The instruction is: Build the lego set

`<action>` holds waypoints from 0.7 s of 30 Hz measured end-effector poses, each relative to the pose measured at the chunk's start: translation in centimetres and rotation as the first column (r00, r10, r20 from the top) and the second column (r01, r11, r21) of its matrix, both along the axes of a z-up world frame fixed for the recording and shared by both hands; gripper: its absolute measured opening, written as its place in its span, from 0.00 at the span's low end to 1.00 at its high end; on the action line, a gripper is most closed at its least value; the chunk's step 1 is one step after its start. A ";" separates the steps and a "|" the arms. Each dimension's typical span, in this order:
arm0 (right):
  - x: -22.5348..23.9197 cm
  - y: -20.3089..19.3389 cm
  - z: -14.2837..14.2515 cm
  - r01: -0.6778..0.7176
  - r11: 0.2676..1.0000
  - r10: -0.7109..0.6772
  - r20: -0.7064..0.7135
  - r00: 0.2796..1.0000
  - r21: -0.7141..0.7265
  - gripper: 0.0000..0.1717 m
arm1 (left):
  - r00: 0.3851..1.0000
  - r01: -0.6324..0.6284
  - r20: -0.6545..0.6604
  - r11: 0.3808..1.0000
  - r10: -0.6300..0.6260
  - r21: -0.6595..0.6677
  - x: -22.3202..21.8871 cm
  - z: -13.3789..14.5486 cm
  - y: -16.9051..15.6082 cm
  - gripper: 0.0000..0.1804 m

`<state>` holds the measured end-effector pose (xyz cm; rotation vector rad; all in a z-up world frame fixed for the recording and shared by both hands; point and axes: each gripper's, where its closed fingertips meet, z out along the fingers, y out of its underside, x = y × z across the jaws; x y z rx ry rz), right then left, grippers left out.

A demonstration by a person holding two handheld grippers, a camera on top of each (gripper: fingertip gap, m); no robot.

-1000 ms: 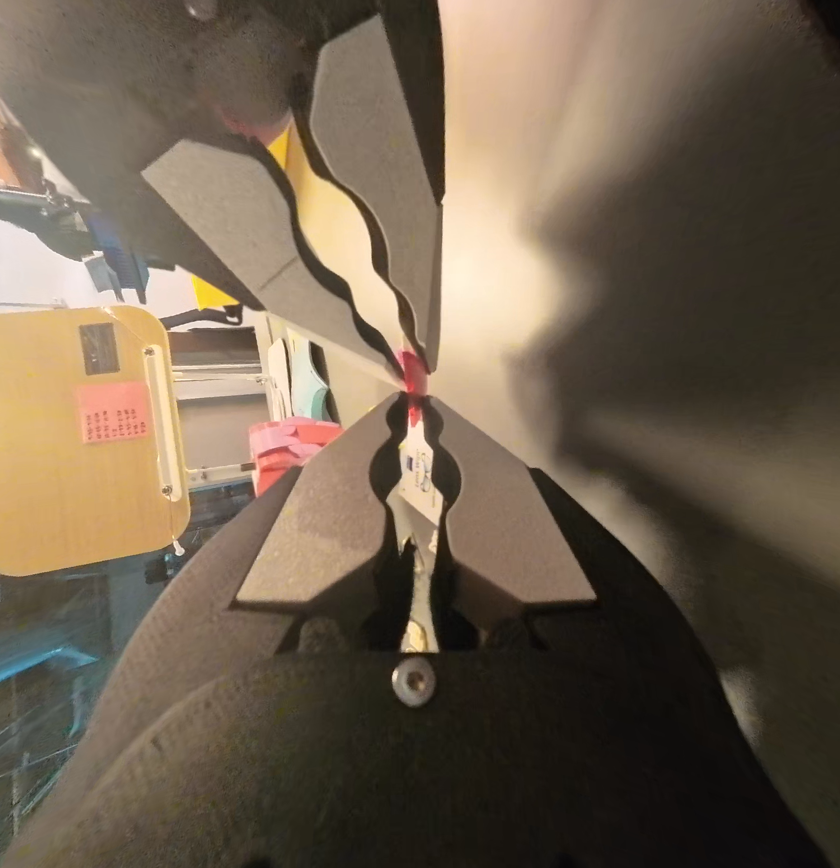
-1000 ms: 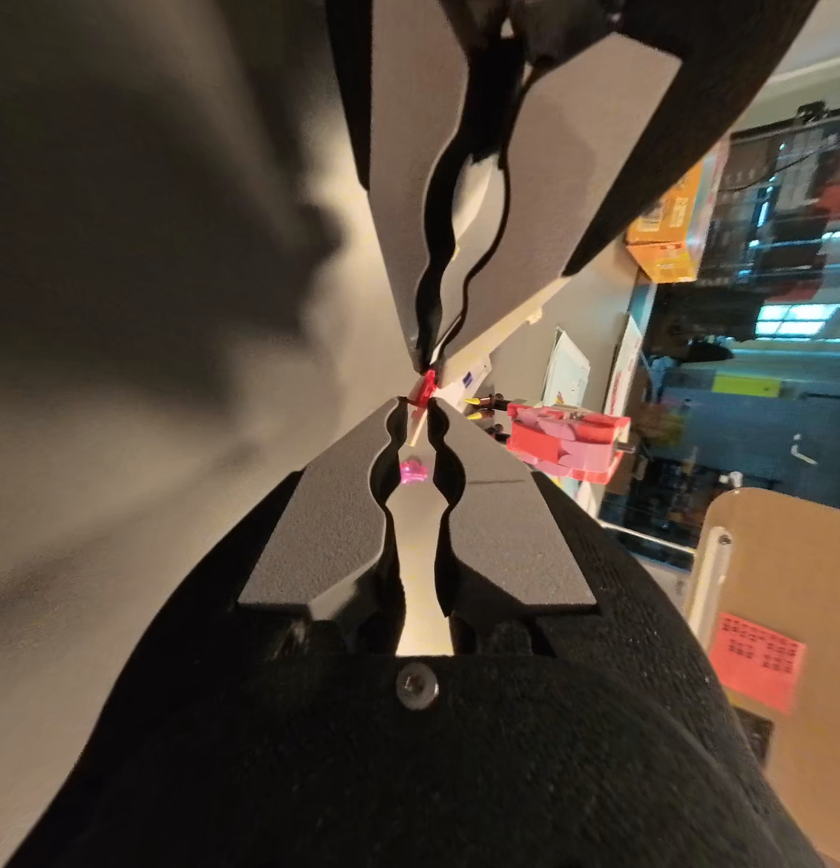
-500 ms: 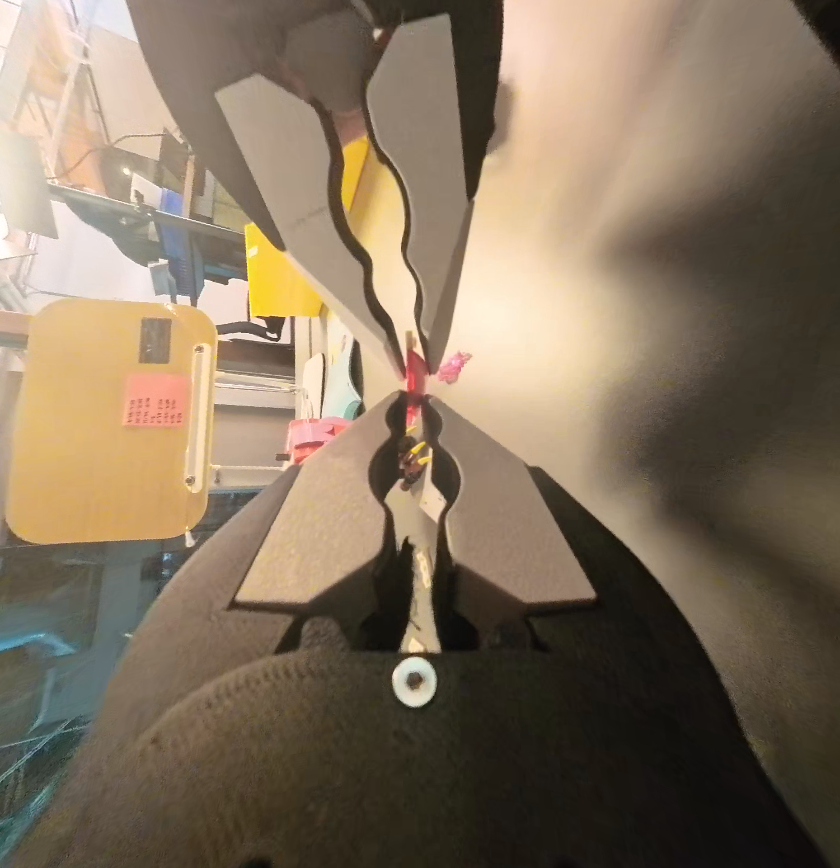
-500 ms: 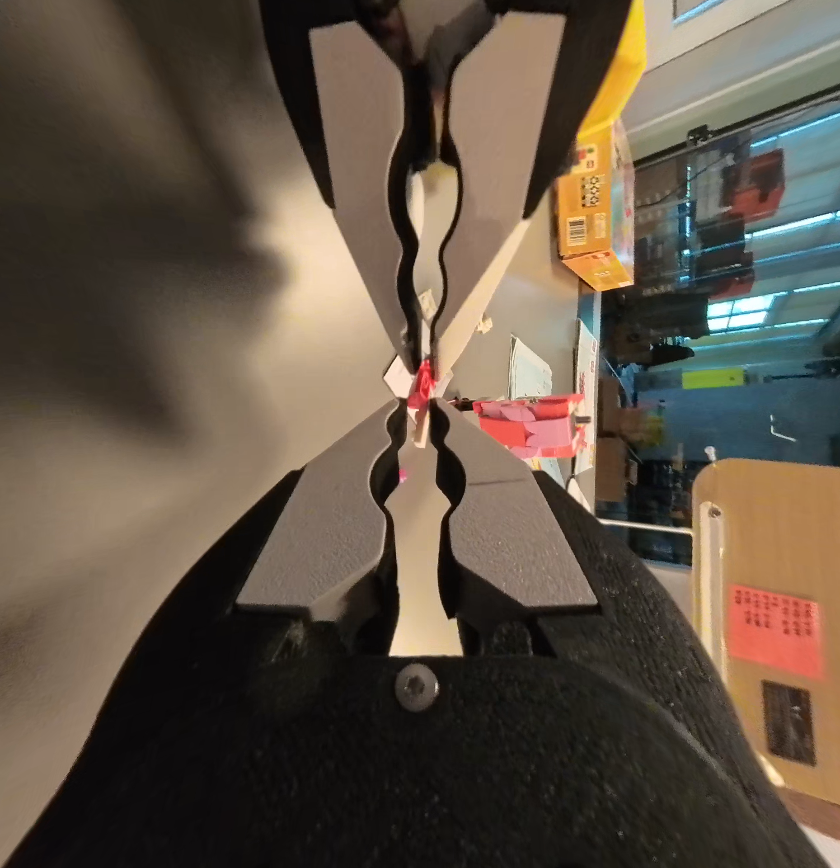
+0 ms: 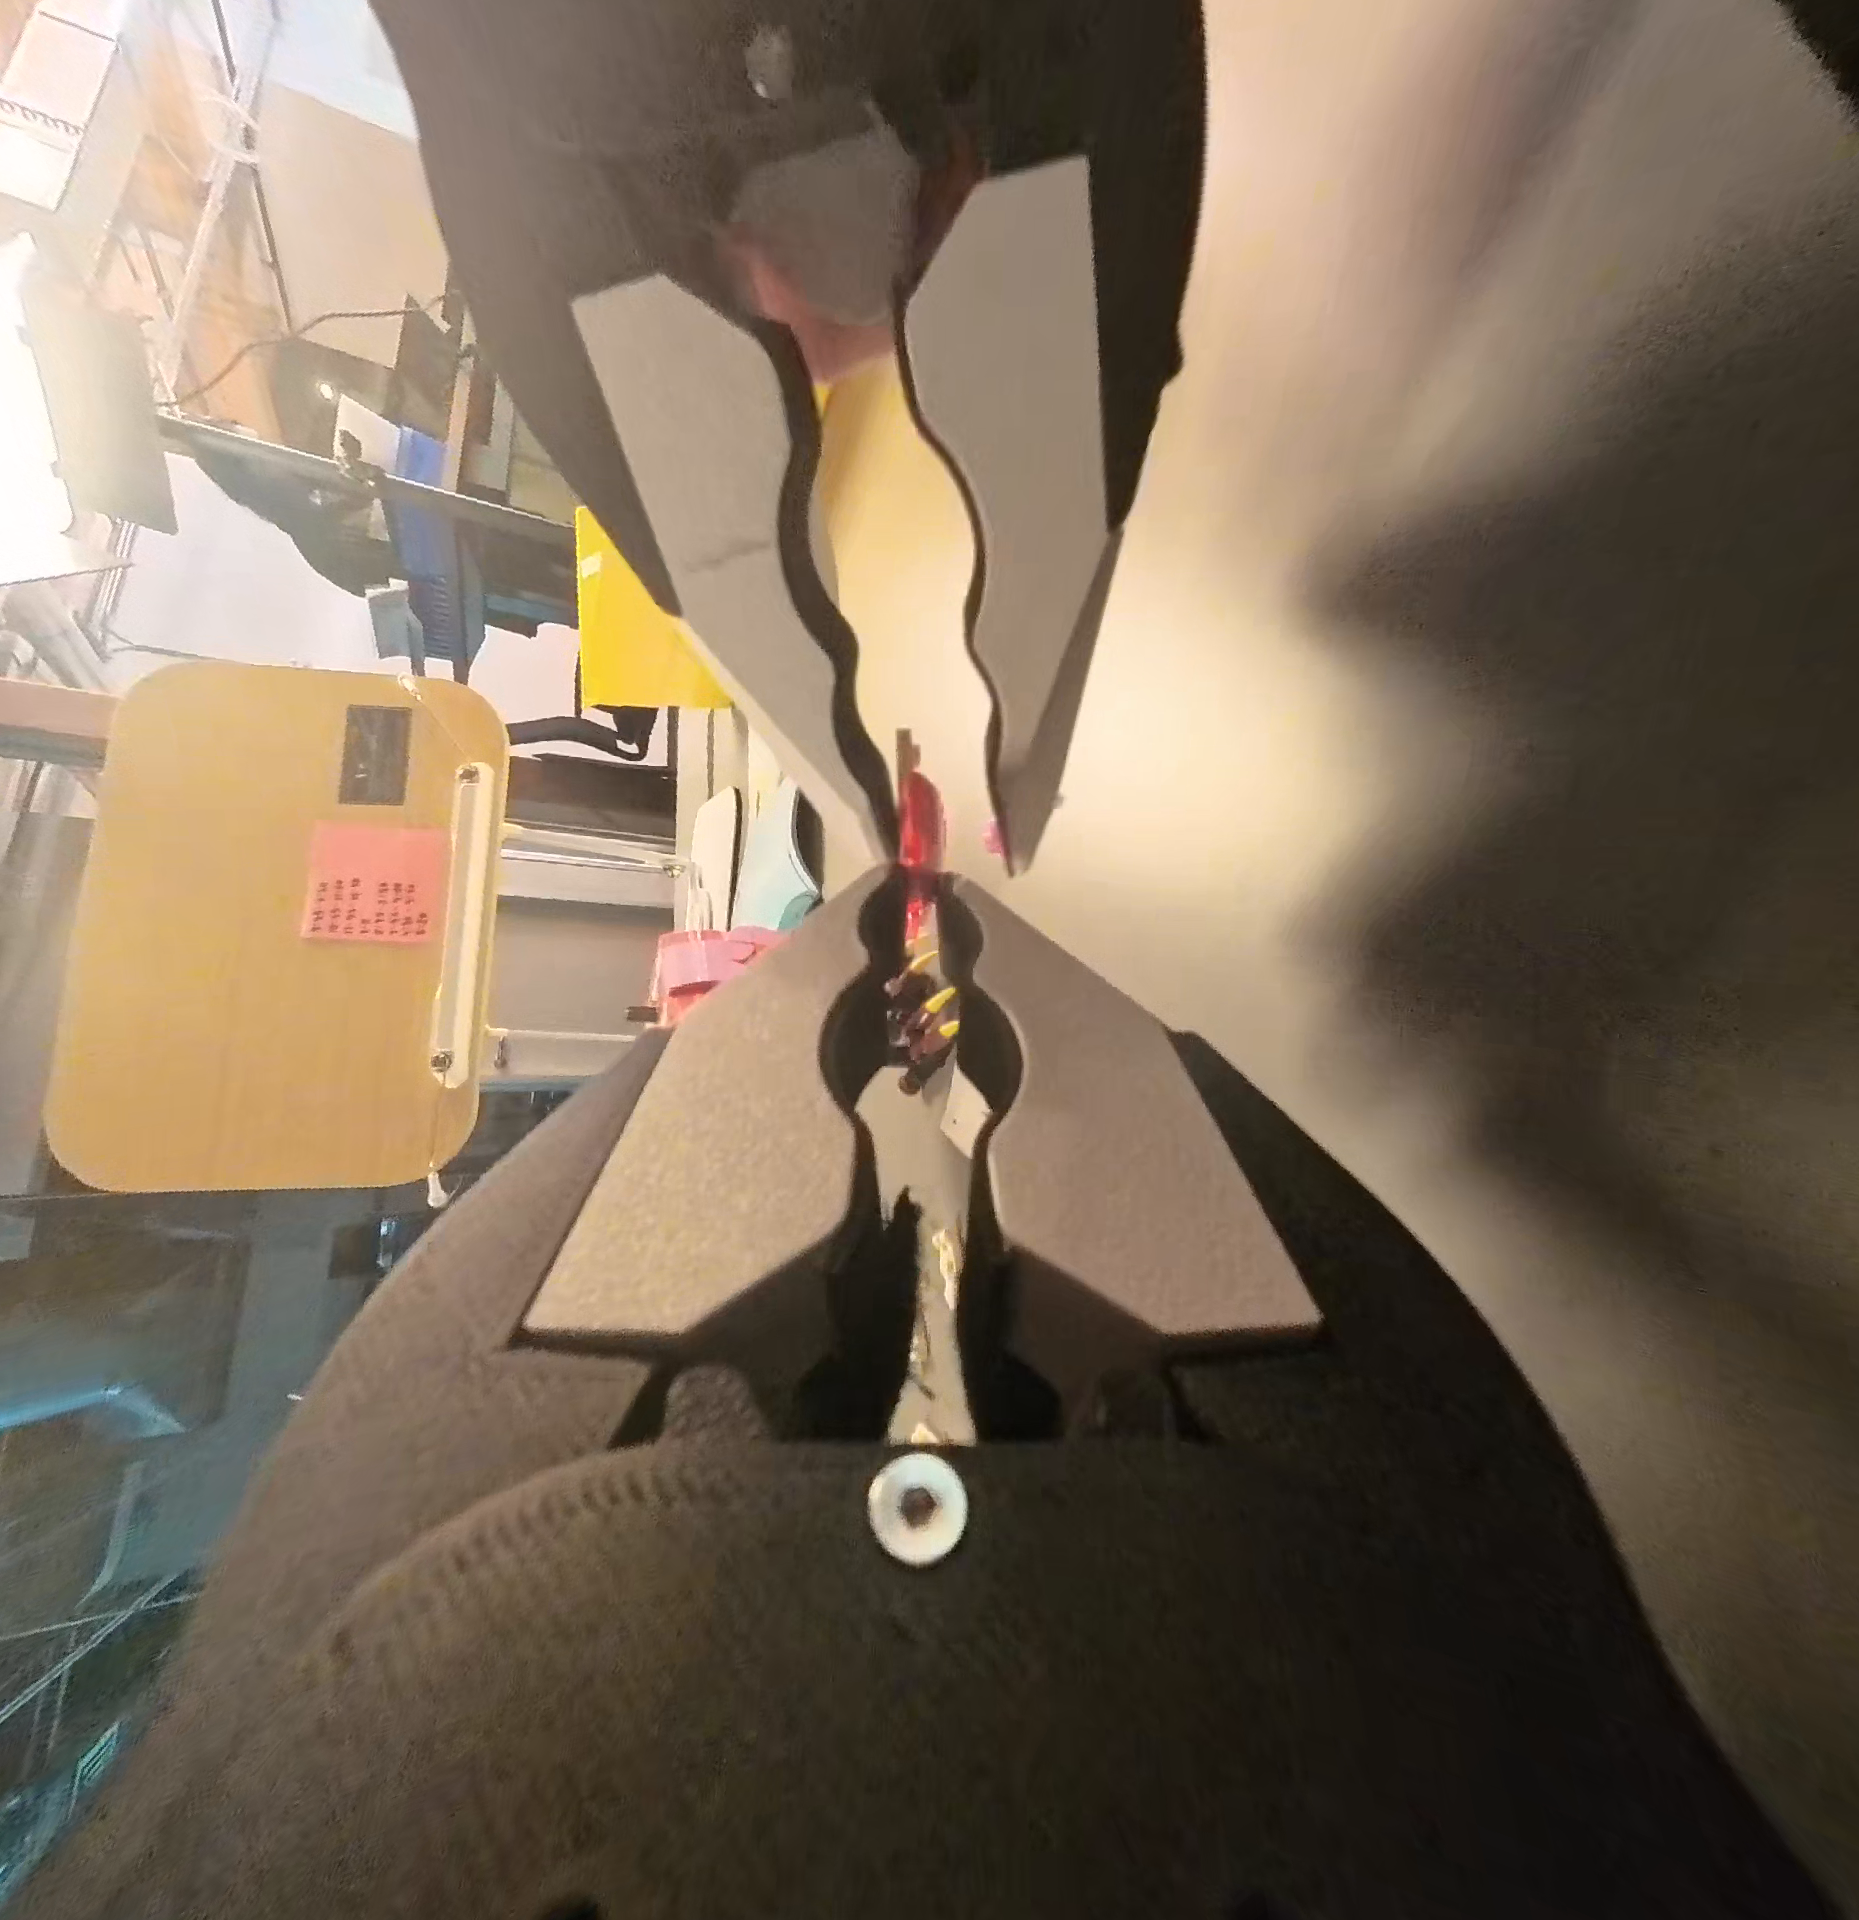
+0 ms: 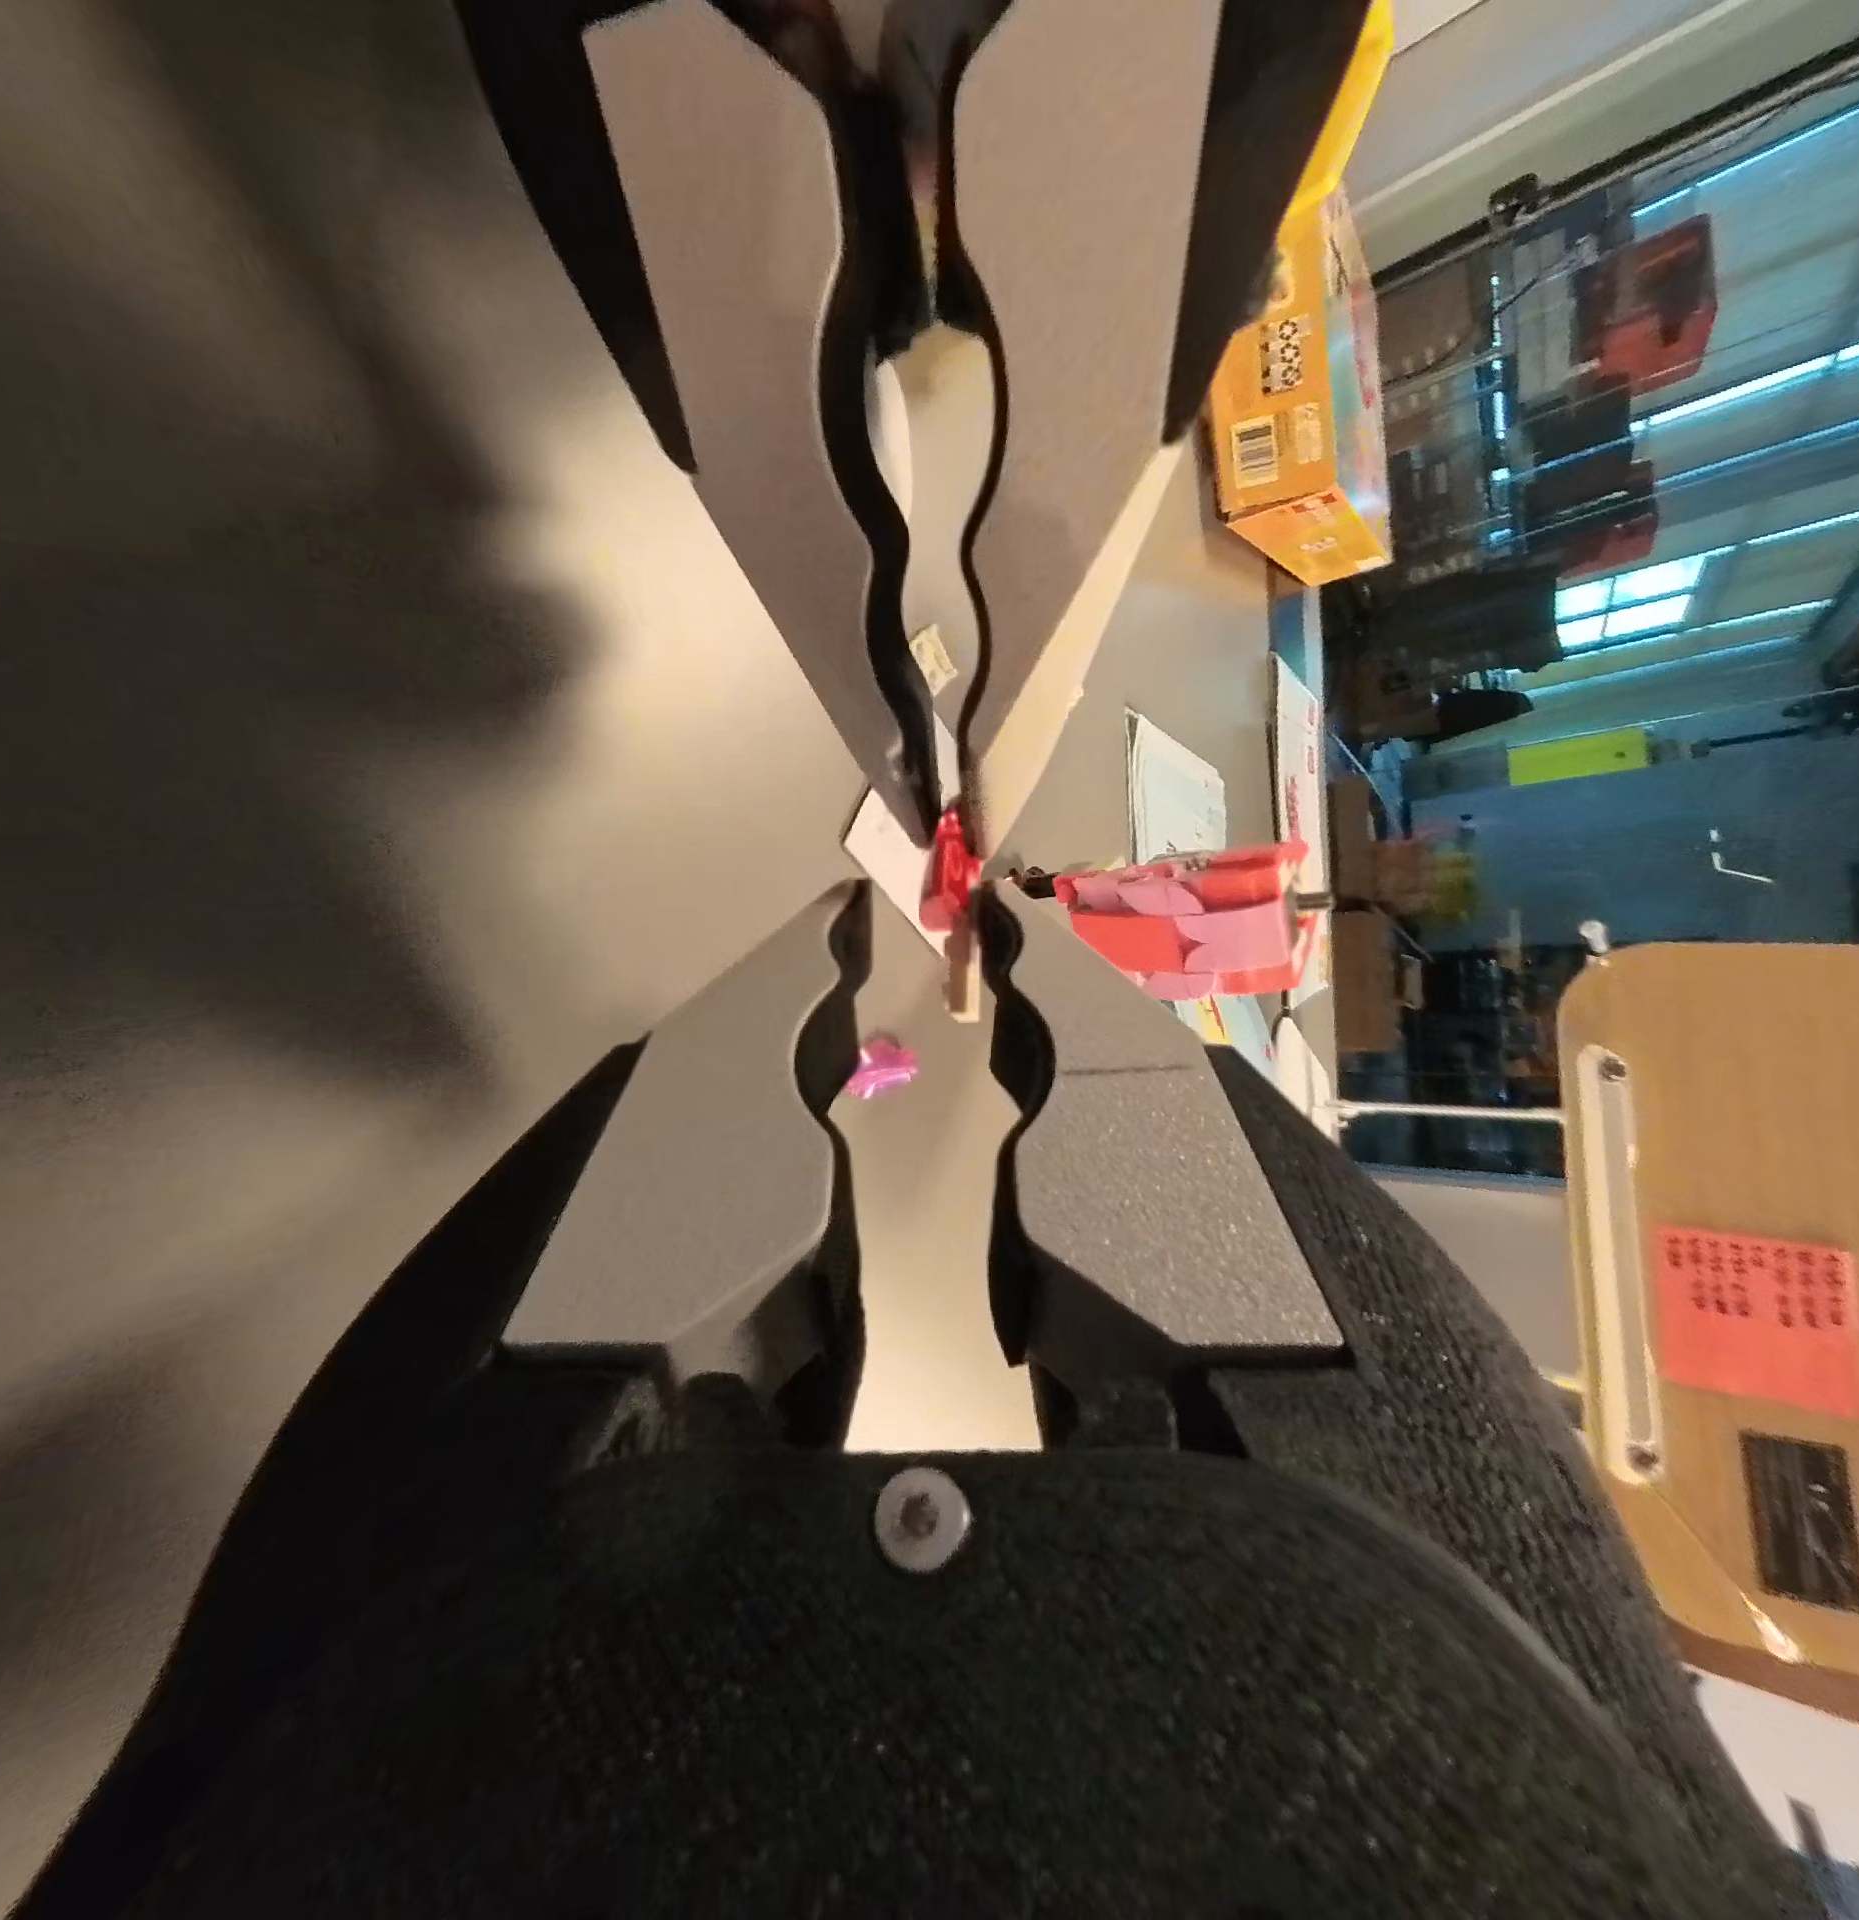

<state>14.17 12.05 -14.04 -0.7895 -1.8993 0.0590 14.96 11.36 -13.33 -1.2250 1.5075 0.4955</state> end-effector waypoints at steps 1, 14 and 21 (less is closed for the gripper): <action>-0.1 0.1 0.1 0.004 1.000 -0.004 -0.010 1.000 0.015 0.06 | 1.000 0.004 0.001 1.000 -0.004 -0.002 0.1 0.0 -0.1 0.02; -0.1 0.6 -0.3 0.020 0.998 -0.021 -0.018 1.000 -0.063 0.19 | 0.991 0.001 0.133 0.974 0.029 -0.226 0.3 -1.0 -0.2 0.02; 0.4 -0.3 2.4 -0.035 0.756 -0.107 -0.176 0.979 -0.653 0.32 | 0.738 0.369 0.659 0.728 0.149 -0.578 1.1 2.2 -1.4 0.02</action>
